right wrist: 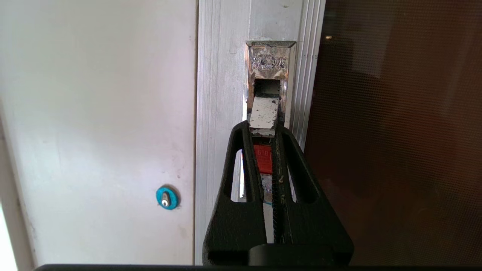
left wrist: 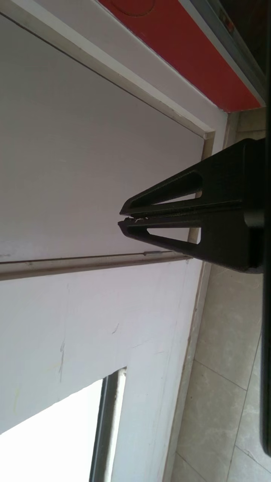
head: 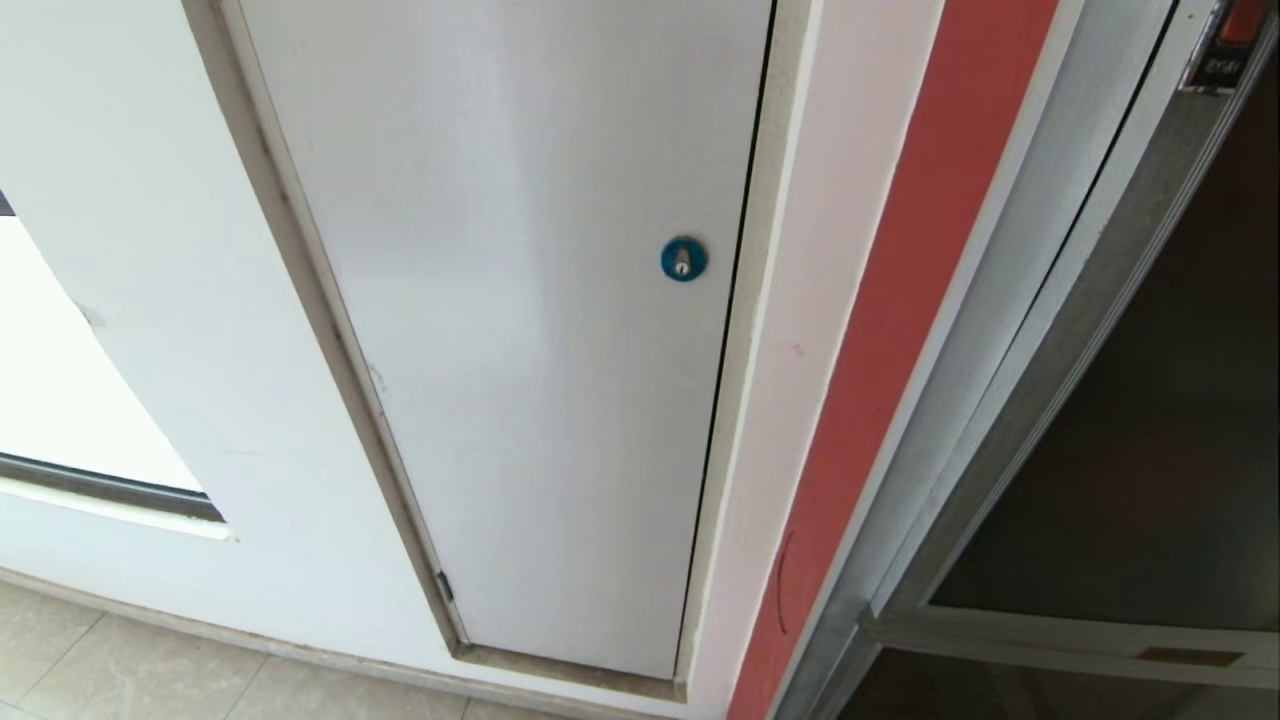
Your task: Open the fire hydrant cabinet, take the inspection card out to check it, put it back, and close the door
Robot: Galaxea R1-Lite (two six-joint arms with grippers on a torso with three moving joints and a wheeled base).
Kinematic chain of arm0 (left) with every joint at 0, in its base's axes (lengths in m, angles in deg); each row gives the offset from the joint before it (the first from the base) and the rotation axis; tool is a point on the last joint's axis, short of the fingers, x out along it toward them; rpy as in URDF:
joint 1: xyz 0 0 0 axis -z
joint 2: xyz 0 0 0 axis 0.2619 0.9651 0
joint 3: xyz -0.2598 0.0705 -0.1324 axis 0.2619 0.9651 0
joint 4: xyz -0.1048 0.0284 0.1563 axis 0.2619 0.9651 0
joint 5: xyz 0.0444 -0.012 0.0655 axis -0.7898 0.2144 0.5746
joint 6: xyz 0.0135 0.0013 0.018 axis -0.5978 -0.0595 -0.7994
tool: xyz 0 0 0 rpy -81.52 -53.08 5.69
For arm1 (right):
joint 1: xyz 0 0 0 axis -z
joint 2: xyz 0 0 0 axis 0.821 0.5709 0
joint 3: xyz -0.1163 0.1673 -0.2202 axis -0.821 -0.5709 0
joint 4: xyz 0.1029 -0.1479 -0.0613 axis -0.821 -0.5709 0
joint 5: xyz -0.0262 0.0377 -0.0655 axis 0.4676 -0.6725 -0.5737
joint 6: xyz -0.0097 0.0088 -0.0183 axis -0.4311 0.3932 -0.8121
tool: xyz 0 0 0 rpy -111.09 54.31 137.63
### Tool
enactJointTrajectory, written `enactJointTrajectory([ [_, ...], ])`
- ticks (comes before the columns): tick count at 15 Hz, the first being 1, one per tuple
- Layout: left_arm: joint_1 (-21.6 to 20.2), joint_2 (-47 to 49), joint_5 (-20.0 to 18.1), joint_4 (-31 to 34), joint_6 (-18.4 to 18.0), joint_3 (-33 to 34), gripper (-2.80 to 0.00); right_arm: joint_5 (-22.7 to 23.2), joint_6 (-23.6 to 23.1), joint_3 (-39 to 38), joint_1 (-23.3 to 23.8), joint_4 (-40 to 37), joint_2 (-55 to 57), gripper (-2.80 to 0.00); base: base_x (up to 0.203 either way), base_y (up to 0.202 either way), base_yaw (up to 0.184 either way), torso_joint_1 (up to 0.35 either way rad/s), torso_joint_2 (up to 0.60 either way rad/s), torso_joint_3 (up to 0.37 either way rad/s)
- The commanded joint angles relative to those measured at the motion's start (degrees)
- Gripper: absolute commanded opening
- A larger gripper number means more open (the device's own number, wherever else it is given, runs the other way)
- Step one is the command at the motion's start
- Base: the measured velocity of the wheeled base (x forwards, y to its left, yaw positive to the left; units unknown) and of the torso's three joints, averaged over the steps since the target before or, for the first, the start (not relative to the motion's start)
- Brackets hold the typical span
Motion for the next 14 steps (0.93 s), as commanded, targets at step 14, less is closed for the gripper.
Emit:
enactJointTrajectory([
  [14, 0.0, 0.1, 0.0, 0.0, 0.0, 0.0, -2.80, -0.1, 0.0, -1.2, -0.1, -5.5, -5.0, -2.80, 0.000, 0.000, 0.000, 0.000, 0.00, 0.000],
])
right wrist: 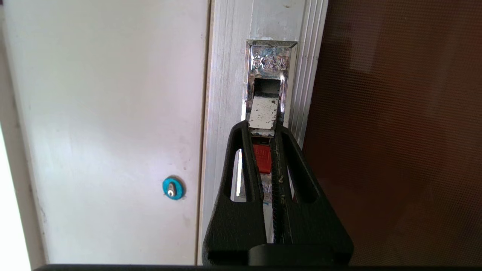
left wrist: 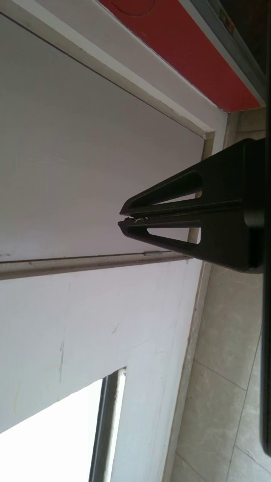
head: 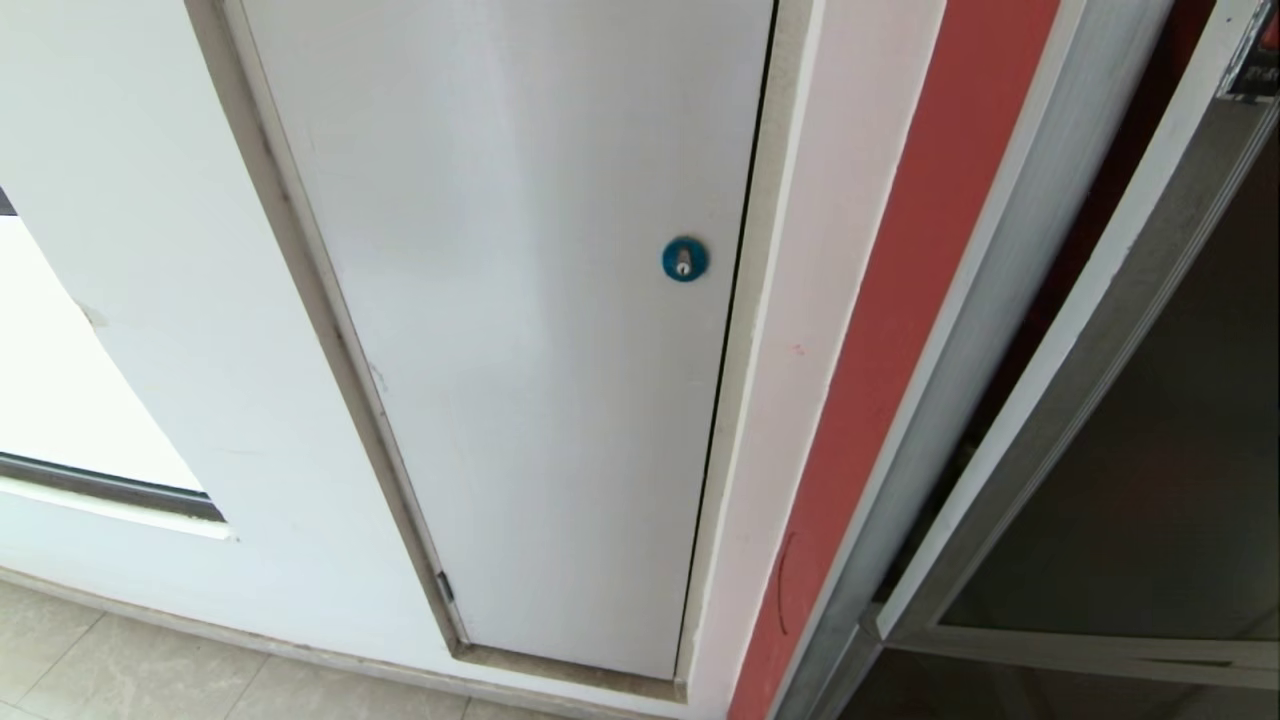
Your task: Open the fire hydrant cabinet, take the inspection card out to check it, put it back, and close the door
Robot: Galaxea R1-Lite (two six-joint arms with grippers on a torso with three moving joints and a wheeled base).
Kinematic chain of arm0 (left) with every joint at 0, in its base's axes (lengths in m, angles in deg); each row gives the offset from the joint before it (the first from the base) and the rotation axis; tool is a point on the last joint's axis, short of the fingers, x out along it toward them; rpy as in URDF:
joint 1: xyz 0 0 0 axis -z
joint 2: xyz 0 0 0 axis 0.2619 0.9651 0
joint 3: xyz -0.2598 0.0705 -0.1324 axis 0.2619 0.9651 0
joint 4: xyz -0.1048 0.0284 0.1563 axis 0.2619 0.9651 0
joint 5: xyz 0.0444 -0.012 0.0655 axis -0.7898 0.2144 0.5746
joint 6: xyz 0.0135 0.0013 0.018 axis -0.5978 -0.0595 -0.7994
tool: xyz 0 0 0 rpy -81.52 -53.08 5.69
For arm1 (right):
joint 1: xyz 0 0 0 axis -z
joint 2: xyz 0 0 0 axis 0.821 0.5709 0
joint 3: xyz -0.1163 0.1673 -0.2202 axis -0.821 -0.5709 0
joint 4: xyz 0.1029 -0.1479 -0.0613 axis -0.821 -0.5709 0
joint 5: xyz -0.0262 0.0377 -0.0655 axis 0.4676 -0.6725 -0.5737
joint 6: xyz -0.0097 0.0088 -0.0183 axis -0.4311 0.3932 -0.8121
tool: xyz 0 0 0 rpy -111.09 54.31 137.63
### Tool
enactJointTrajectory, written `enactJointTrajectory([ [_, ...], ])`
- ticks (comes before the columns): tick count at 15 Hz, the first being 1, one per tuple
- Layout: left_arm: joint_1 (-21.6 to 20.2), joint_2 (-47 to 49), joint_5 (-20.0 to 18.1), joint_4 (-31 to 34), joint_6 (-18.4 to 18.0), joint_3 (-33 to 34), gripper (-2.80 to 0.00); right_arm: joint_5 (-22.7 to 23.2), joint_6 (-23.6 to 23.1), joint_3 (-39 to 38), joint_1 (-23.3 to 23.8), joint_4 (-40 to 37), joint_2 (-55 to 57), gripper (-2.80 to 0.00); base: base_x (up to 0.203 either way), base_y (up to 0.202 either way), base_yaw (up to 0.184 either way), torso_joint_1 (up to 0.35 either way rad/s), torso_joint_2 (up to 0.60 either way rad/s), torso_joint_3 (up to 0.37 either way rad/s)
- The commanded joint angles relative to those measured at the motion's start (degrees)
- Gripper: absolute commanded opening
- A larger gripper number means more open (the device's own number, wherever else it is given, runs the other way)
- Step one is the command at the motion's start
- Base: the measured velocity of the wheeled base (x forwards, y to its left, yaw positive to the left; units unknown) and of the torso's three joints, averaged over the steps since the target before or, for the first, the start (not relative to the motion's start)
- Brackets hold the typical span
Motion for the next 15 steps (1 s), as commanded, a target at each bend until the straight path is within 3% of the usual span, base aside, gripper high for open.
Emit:
enactJointTrajectory([
  [1, 0.0, 0.1, 0.0, 0.0, 0.0, 0.0, -2.80, -0.3, -0.1, -0.3, -0.1, -1.3, -1.4, -2.80, 0.000, 0.000, 0.000, 0.000, 0.00, 0.000],
  [11, 0.0, 0.1, 0.0, 0.0, 0.0, 0.0, -2.80, 0.0, -0.1, -1.5, -0.1, -4.6, -4.1, -2.80, 0.000, 0.000, 0.000, 0.000, 0.00, 0.000],
  [12, 0.0, 0.1, 0.0, 0.0, 0.0, 0.0, -2.80, 0.0, -0.1, -1.5, 0.0, -4.7, -4.2, 0.00, 0.000, 0.000, 0.000, 0.000, 0.00, 0.000],
  [15, 0.0, 0.1, 0.0, 0.0, 0.0, 0.0, -2.80, 0.0, 0.0, -1.5, -0.1, -4.7, -4.4, 0.00, 0.000, 0.000, 0.000, 0.000, 0.00, 0.000],
])
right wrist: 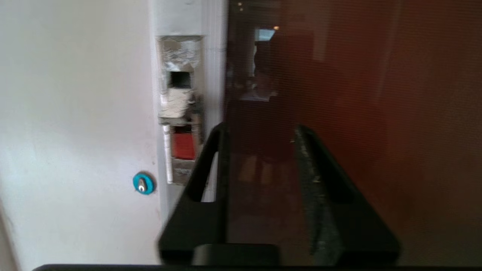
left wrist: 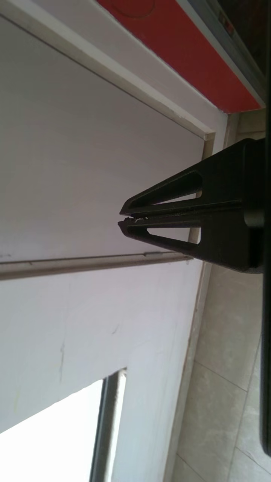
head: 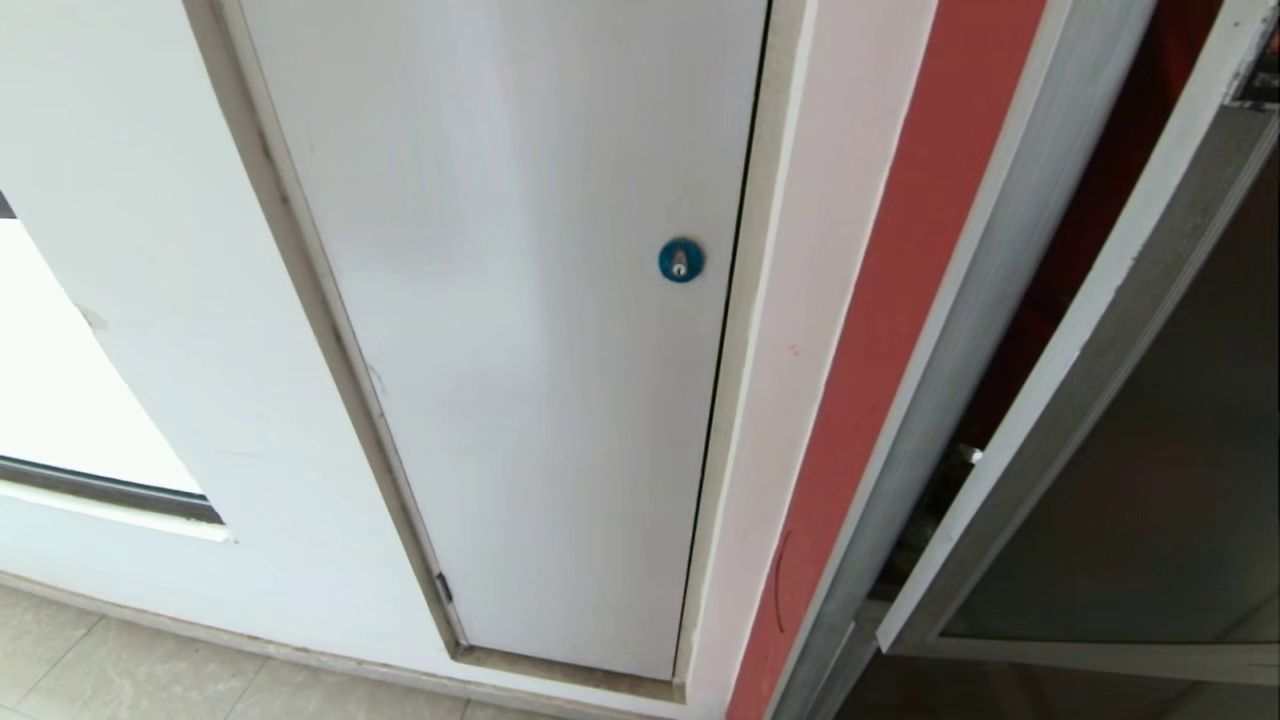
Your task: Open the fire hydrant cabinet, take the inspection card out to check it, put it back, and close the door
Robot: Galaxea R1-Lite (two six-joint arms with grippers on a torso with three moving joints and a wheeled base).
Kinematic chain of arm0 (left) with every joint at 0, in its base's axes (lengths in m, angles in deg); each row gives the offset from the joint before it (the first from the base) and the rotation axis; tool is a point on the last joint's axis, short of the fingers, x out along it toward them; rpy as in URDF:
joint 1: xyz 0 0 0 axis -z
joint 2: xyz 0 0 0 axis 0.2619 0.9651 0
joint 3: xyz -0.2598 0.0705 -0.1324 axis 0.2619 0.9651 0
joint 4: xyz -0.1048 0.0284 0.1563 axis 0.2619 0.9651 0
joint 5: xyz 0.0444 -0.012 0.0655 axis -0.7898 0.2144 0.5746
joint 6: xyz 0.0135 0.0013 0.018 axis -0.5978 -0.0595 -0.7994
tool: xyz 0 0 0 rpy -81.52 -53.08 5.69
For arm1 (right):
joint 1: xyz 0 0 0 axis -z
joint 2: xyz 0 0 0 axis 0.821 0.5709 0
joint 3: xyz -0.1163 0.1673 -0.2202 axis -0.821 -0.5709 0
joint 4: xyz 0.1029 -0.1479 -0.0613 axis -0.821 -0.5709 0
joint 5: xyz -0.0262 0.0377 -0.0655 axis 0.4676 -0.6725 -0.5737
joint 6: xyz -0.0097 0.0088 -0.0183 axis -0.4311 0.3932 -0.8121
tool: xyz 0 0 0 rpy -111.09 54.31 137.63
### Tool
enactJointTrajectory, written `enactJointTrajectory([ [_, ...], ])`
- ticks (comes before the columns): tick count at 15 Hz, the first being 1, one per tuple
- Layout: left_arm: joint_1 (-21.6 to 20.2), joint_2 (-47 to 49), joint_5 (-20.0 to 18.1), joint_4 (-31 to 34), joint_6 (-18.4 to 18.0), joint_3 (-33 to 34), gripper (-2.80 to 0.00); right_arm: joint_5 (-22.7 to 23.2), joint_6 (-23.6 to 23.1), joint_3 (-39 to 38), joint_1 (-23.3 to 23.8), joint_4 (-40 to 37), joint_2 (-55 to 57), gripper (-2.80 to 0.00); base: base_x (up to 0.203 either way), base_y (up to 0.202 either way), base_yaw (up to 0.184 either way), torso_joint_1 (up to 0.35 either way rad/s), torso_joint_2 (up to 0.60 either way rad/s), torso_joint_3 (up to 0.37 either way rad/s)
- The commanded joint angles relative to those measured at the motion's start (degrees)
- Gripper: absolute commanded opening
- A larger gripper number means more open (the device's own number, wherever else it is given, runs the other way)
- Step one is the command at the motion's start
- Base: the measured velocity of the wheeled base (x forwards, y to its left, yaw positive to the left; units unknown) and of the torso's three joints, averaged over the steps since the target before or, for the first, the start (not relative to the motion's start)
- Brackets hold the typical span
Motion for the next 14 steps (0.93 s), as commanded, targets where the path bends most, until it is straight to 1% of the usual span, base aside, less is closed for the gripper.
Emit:
enactJointTrajectory([
  [1, -0.1, 0.1, -0.1, -0.1, 0.0, 0.0, -2.80, 0.7, -0.2, -0.1, 0.0, -0.3, 0.0, 0.00, 0.000, 0.000, 0.000, 0.000, 0.00, 0.000],
  [8, -0.1, 0.1, -0.1, -0.1, 0.0, 0.0, -2.80, 0.5, -0.2, -2.9, 0.0, -0.5, -3.7, 0.00, 0.000, 0.000, 0.000, 0.000, 0.00, 0.000],
  [9, -0.1, 0.1, -0.1, -0.1, 0.0, 0.0, -2.80, 0.4, -0.2, -3.3, 0.0, -0.6, -4.4, -0.38, 0.000, 0.000, 0.000, 0.000, 0.00, 0.000],
  [10, -0.1, 0.1, -0.1, -0.1, 0.0, 0.0, -2.80, 0.3, -0.3, -4.0, 0.0, -0.6, -5.7, -2.80, 0.000, 0.000, 0.000, 0.000, 0.00, 0.000],
  [13, -0.1, 0.1, -0.1, -0.1, 0.0, 0.0, -2.80, -0.8, -0.3, -4.9, 0.0, -1.3, -8.7, -2.80, 0.000, 0.000, 0.000, 0.000, 0.00, 0.000],
  [14, -0.1, 0.1, -0.1, -0.1, 0.0, 0.0, -2.80, -1.0, -0.3, -4.8, 0.0, -3.5, -10.2, -2.80, 0.000, 0.000, 0.000, 0.000, 0.00, 0.000],
])
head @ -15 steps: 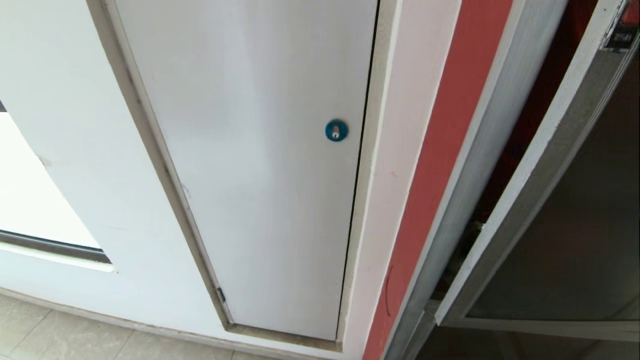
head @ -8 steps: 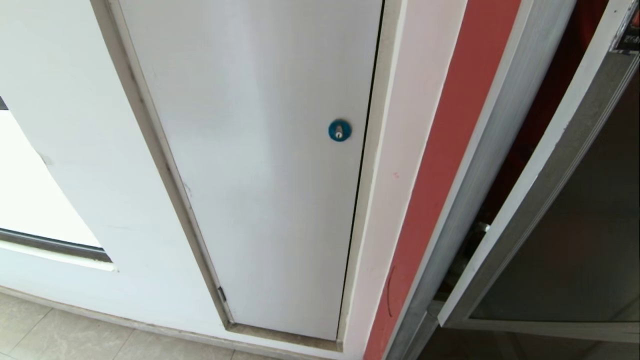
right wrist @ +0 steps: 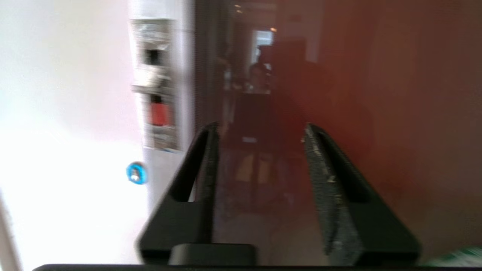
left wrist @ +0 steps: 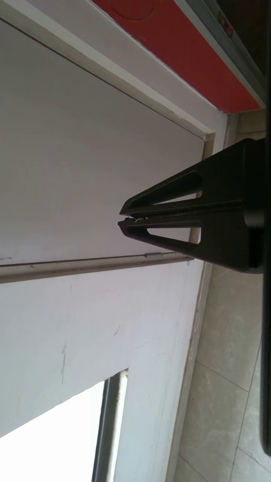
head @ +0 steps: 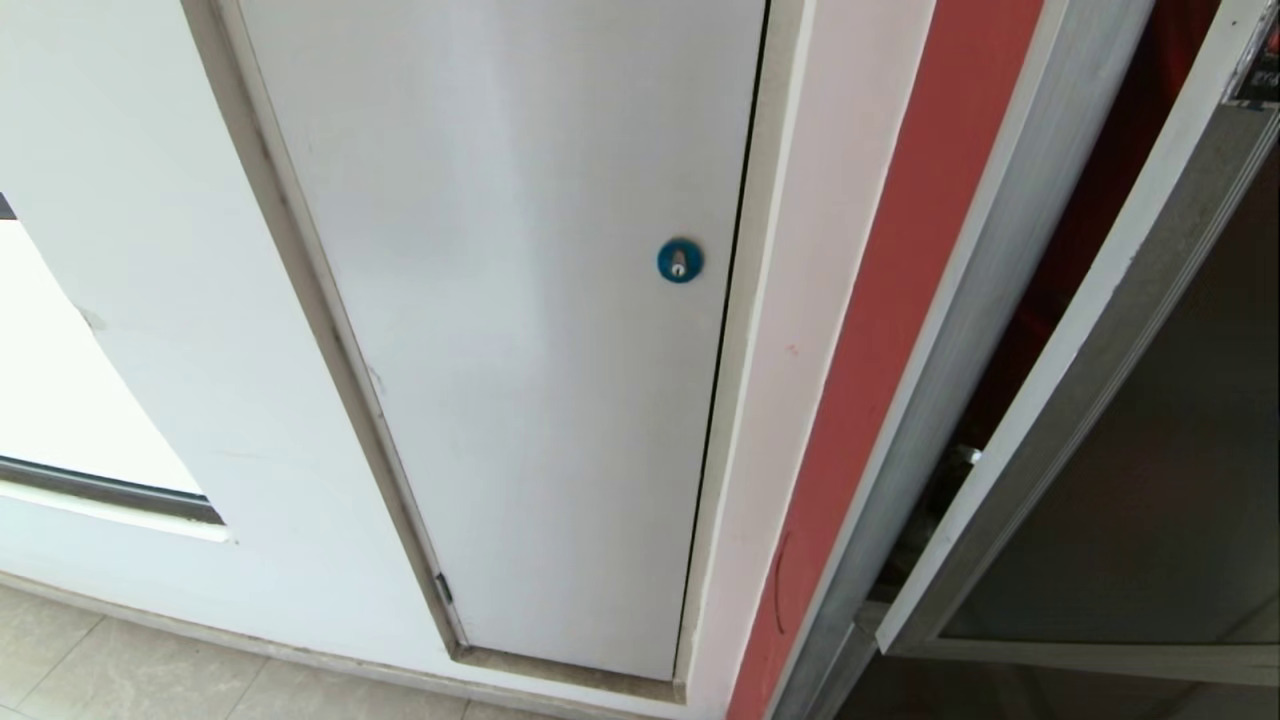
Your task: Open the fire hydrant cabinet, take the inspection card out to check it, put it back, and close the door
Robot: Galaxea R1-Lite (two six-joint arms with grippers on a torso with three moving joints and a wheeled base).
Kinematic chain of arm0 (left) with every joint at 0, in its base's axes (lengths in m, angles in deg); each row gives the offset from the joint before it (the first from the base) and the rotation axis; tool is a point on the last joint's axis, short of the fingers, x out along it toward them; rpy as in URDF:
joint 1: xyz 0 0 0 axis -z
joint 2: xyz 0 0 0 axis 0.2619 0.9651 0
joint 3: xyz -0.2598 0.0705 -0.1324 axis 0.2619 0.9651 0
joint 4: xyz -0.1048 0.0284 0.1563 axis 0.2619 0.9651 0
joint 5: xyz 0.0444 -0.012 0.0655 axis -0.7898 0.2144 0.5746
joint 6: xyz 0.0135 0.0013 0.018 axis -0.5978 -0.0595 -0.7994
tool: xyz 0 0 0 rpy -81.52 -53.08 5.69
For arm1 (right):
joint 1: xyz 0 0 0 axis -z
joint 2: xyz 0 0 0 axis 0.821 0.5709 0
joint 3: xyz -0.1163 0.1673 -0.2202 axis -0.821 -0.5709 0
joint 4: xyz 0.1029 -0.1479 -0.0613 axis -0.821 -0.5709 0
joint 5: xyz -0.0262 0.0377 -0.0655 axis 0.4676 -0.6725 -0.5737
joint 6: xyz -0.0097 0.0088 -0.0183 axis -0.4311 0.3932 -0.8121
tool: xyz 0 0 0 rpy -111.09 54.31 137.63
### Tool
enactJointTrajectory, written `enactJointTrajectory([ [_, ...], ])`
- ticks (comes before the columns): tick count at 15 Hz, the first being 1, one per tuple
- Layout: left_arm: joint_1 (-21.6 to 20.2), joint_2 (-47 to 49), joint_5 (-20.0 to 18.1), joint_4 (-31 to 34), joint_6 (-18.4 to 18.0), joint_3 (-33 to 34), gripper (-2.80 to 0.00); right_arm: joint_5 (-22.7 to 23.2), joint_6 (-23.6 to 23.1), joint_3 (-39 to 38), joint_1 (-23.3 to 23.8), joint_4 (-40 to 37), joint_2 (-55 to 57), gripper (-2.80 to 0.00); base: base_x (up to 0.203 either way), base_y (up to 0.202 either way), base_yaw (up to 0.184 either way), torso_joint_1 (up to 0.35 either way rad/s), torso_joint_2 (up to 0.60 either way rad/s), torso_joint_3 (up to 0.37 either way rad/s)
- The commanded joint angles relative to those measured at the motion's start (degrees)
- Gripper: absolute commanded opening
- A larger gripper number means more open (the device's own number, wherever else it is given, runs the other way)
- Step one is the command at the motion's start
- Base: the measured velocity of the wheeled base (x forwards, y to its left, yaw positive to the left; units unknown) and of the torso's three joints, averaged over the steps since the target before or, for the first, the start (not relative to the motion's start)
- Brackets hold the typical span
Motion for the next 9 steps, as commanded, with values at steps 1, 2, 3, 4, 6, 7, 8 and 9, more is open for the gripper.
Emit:
enactJointTrajectory([
  [1, 0.0, 0.1, 0.0, 0.0, 0.0, 0.0, -2.80, -0.3, -0.1, 0.3, 0.0, -4.5, -4.4, -2.80, 0.000, 0.000, 0.000, 0.000, 0.00, 0.000],
  [2, 0.0, 0.1, 0.0, 0.0, 0.0, 0.0, -2.80, -0.6, 0.0, 1.0, 0.0, -7.7, -6.4, -2.80, 0.000, 0.000, 0.000, 0.000, 0.00, 0.000],
  [3, 0.0, 0.1, 0.0, 0.0, 0.0, 0.0, -2.80, -1.4, 0.0, 1.5, 0.1, -9.9, -8.3, -2.80, 0.000, 0.000, 0.000, 0.000, 0.00, 0.000],
  [4, 0.0, 0.1, 0.0, 0.0, 0.0, 0.0, -2.80, -2.5, 0.0, 2.1, 0.1, -12.2, -10.5, -2.80, 0.000, 0.000, 0.000, 0.000, 0.00, 0.000],
  [6, 0.0, 0.1, 0.0, 0.0, 0.0, 0.0, -2.80, -5.2, -0.1, 3.7, 0.7, -17.9, -14.7, -2.80, 0.000, 0.000, 0.000, 0.000, 0.00, 0.000],
  [7, 0.0, 0.1, 0.0, 0.0, 0.0, 0.0, -2.80, -5.9, -0.1, 4.7, 2.9, -20.6, -16.3, -2.80, 0.000, 0.000, 0.000, 0.000, 0.00, 0.000],
  [8, 0.0, 0.1, 0.0, 0.0, 0.0, 0.0, -2.80, -6.1, -0.1, 5.7, 5.7, -22.7, -17.8, -2.80, 0.000, 0.000, 0.000, 0.000, 0.00, 0.000],
  [9, 0.0, 0.1, 0.0, 0.0, 0.0, 0.0, -2.80, -6.3, -0.2, 6.9, 8.5, -25.1, -19.9, -2.80, 0.000, 0.000, 0.000, 0.000, 0.00, 0.000],
])
